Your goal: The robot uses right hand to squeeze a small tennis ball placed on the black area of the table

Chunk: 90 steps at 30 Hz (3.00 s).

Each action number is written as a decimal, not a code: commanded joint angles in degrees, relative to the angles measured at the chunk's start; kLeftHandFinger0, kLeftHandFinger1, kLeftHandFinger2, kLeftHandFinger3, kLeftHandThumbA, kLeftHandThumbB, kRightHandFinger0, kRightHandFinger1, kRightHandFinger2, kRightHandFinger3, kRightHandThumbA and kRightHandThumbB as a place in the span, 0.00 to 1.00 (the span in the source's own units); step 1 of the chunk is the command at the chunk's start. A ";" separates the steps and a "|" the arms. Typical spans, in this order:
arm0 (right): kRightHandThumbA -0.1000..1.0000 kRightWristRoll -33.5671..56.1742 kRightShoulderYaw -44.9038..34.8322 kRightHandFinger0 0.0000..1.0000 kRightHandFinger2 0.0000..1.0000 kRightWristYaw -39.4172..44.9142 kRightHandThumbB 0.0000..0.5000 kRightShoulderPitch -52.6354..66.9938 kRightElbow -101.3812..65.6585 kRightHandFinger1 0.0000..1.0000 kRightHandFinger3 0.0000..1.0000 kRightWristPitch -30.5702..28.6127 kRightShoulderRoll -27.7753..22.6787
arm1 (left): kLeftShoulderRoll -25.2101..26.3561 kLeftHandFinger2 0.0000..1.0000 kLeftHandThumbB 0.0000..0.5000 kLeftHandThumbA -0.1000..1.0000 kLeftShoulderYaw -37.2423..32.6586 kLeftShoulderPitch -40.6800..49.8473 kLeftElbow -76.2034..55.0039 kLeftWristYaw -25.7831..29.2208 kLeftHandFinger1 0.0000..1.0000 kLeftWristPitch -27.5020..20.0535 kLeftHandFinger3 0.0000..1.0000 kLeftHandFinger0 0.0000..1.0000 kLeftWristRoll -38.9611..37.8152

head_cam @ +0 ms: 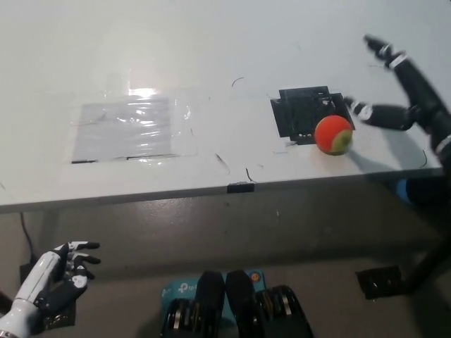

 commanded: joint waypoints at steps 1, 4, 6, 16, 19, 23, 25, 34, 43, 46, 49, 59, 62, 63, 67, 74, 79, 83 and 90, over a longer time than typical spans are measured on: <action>0.66 -5.50 1.35 1.00 1.00 -2.57 1.00 -3.63 4.32 1.00 1.00 -4.64 1.09 | 0.27 0.62 0.11 0.09 0.23 -0.57 -1.23 -0.28 0.50 0.17 0.71 0.40 0.76; 0.64 -7.21 2.16 1.00 1.00 -4.22 1.00 -4.36 8.94 1.00 1.00 -6.34 2.51 | 0.25 0.62 0.11 0.10 0.26 -0.56 -1.25 -0.32 0.50 0.30 0.72 0.40 0.77; 0.62 -8.36 2.59 1.00 1.00 -5.41 1.00 -4.97 12.77 1.00 1.00 -7.48 3.65 | 0.23 0.61 0.10 0.09 0.40 -0.42 -1.59 -0.54 0.50 -0.06 0.71 0.40 0.28; 0.66 -11.37 3.32 1.00 1.00 -10.26 1.00 -7.25 24.06 1.00 1.00 -13.33 8.72 | 0.12 0.62 0.11 0.11 0.16 -0.80 -1.93 -0.53 0.51 0.96 0.72 0.41 0.97; 0.64 -11.54 3.38 1.00 1.00 -10.05 1.00 -7.49 25.30 1.00 1.00 -14.00 10.07 | 0.21 0.60 0.14 0.14 0.16 -1.11 -1.78 -0.57 0.49 1.01 0.71 0.39 1.07; 0.62 -12.16 3.11 1.00 1.00 -10.22 1.00 -7.07 25.65 1.00 1.00 -14.45 10.80 | 0.34 0.59 0.14 0.14 -0.03 -1.55 -1.76 -0.78 0.48 0.79 0.71 0.38 1.25; 0.60 -12.14 3.03 1.00 1.00 -10.29 1.00 -7.06 26.64 1.00 1.00 -15.15 11.30 | 0.36 0.61 0.13 0.15 0.06 -1.55 -1.67 -0.93 0.50 1.03 0.71 0.40 1.08; 0.50 -13.50 8.37 1.00 1.00 2.10 0.86 -8.01 27.73 1.00 1.00 -8.06 9.34 | 0.17 0.60 0.13 0.15 0.00 -3.19 -1.18 -1.23 0.51 0.75 0.70 0.41 1.25; 0.00 -17.15 16.86 0.39 1.00 12.43 0.11 -8.76 28.30 0.71 1.00 -0.73 5.93 | 0.50 0.61 0.12 0.17 0.03 -4.81 -1.45 -1.85 0.51 1.39 0.73 0.40 1.74; 0.00 -18.59 19.90 0.28 1.00 14.65 0.10 -9.28 29.79 0.66 1.00 -1.58 5.25 | 0.38 0.63 0.12 0.18 -0.07 -5.46 -0.59 -1.93 0.52 1.12 0.75 0.43 1.71; 0.00 -21.60 24.25 0.07 0.83 16.19 0.02 -9.71 30.78 0.35 1.00 -1.25 5.26 | 0.38 0.64 0.10 0.19 0.03 -5.44 -0.70 -2.03 0.53 1.07 0.76 0.44 1.58; 0.00 -33.45 33.96 0.01 0.42 8.10 0.00 -7.29 26.96 0.13 0.80 -3.05 2.63 | 0.58 0.67 0.06 0.17 0.30 -5.03 -1.48 -2.04 0.56 1.35 0.78 0.48 2.01; 0.00 -34.63 31.53 0.00 0.13 -6.26 0.00 -4.07 29.00 0.01 0.38 -8.95 2.76 | 0.62 0.67 0.07 0.18 0.31 -5.17 -1.07 -2.06 0.55 0.34 0.77 0.47 2.07; 0.00 -34.85 30.26 0.00 0.11 -13.04 0.00 -3.01 30.62 0.00 0.26 -11.82 3.15 | 0.56 0.67 0.06 0.18 0.38 -5.27 -1.03 -2.15 0.55 0.53 0.77 0.47 1.94; 0.00 -33.07 26.19 0.00 0.29 -25.60 0.00 -0.52 33.21 0.08 0.18 -20.59 3.78 | 0.49 0.67 0.06 0.19 0.13 -5.34 -1.29 -1.95 0.56 0.68 0.76 0.47 2.60; 0.00 -29.00 19.28 0.00 0.60 -37.14 0.52 2.31 34.78 0.32 0.09 -31.11 5.16 | 0.40 0.65 0.10 0.20 0.26 -5.03 -1.42 -2.12 0.55 1.16 0.76 0.46 2.38; 0.00 -22.00 10.25 0.00 0.42 -40.70 0.59 4.90 33.21 0.14 0.27 -36.98 8.09 | 0.52 0.65 0.09 0.18 0.26 -5.05 -1.13 -2.13 0.55 -0.07 0.74 0.46 2.33; 0.00 -19.93 4.79 0.00 0.44 -40.56 0.54 5.68 30.74 0.15 0.28 -37.68 10.06 | 0.40 0.65 0.09 0.17 0.46 -4.83 -1.05 -2.24 0.55 -0.28 0.74 0.46 1.80; 0.00 -10.53 -8.01 0.00 0.36 -39.98 0.47 4.63 29.65 0.02 0.33 -41.45 15.87 | 0.22 0.65 0.08 0.15 0.67 -3.99 -1.60 -2.27 0.55 -0.24 0.75 0.46 1.40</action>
